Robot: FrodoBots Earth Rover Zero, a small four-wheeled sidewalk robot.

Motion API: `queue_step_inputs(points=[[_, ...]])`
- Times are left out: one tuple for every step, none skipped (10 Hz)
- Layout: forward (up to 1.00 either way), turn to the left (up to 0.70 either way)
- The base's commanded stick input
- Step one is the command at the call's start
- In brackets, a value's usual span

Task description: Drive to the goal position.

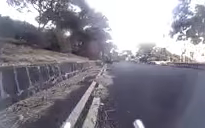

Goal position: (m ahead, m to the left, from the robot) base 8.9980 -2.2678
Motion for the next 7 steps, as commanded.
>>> queue_step_inputs(points=[[0.5,0.0],[0.5,0.0],[0.5,0.0],[0.5,0.0],[0.5,0.0],[0.5,-0.14],[0.5,-0.38]])
